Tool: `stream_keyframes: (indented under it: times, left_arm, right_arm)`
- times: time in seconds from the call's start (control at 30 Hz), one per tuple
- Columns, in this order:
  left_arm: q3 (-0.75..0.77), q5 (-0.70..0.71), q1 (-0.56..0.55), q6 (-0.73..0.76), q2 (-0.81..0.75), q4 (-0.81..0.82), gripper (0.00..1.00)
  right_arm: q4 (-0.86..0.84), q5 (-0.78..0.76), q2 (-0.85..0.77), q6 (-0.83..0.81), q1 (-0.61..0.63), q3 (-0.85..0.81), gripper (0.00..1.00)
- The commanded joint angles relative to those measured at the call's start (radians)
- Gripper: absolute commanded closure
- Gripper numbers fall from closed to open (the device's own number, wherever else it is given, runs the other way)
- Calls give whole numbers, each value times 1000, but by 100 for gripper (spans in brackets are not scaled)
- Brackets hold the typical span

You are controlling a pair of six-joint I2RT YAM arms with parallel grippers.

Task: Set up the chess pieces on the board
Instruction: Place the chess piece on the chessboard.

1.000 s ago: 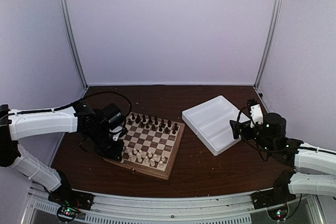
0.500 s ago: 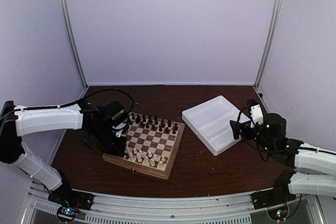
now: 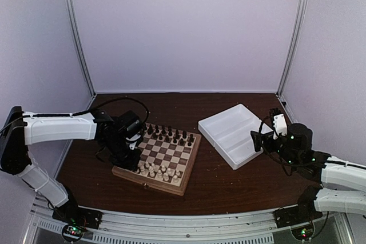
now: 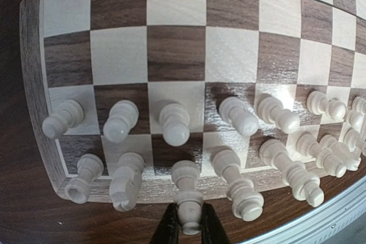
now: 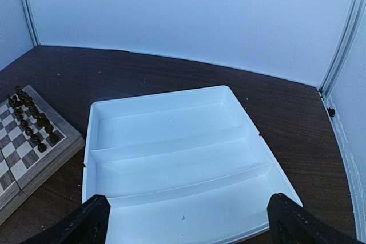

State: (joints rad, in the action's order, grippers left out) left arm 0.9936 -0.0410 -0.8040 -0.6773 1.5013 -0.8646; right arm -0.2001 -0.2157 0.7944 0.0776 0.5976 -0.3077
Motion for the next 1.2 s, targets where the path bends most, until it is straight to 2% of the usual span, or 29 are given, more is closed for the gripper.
stream_keyframes:
  times: [0.0, 0.6, 0.97, 1.17]
  left_arm:
    - [29, 24, 12, 16, 12, 19, 100]
    - [31, 6, 26, 34, 44, 42, 100]
    - [37, -1, 31, 36, 52, 26, 91]
    - [42, 1, 31, 39, 47, 19, 89]
  right_arm:
    - [-12, 12, -11, 2, -8, 12, 0]
    - [-10, 17, 3, 2, -12, 7, 0]
    - [-12, 19, 10, 3, -15, 4, 0]
    - [-10, 21, 11, 3, -17, 3, 0]
